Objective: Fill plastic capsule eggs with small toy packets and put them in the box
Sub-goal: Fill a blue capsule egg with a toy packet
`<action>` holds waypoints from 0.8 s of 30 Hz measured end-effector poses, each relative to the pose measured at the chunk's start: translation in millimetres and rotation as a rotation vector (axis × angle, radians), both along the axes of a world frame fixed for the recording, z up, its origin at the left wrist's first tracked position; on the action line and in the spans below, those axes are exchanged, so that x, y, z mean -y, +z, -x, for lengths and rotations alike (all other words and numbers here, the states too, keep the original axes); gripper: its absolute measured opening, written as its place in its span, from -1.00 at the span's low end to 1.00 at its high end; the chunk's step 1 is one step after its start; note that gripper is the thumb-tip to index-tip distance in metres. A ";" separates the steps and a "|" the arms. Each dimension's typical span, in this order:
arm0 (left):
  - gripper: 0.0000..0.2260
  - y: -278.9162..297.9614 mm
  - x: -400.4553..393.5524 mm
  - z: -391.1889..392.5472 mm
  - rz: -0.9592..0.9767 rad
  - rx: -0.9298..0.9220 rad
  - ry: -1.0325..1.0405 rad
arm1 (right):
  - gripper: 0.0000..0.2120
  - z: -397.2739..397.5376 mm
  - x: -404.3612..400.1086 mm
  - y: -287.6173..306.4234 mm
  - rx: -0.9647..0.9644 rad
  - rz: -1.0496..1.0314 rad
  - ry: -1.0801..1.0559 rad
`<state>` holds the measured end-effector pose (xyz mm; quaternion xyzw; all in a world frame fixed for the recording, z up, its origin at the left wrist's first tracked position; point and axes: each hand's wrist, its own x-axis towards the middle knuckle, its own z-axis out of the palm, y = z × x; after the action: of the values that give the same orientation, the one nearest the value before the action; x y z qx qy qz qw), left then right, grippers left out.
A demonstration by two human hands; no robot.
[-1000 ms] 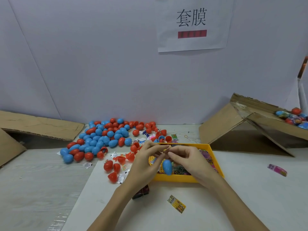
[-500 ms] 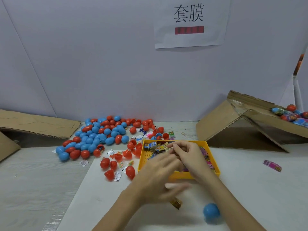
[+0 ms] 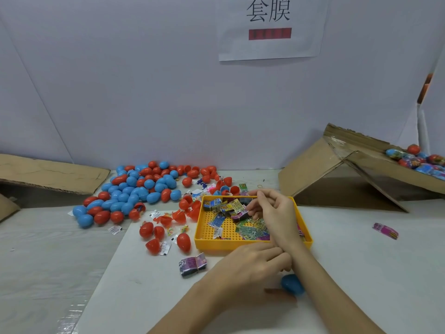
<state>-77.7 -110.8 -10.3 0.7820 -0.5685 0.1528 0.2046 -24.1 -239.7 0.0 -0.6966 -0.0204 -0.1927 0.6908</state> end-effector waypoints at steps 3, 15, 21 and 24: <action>-0.76 -3.7 0.3 1.3 0.023 -0.026 0.015 | -0.79 1.1 -0.4 0.5 0.007 -0.028 -0.010; -0.93 8.1 -22.2 -16.7 0.319 -0.250 0.164 | -0.76 3.9 11.6 11.7 -0.070 -0.387 0.143; -0.68 3.2 -20.2 -13.7 0.197 -0.063 0.149 | -0.76 3.4 1.4 9.5 -0.069 -0.292 0.032; -0.63 -6.8 -4.8 -12.6 0.033 0.239 0.199 | -0.74 2.8 3.3 9.0 -0.032 -0.329 -0.027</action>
<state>-65.1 -106.0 -17.1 0.8073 -0.5059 0.2737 0.1320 -26.9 -242.9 9.1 -0.5773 0.0319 -0.1915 0.7931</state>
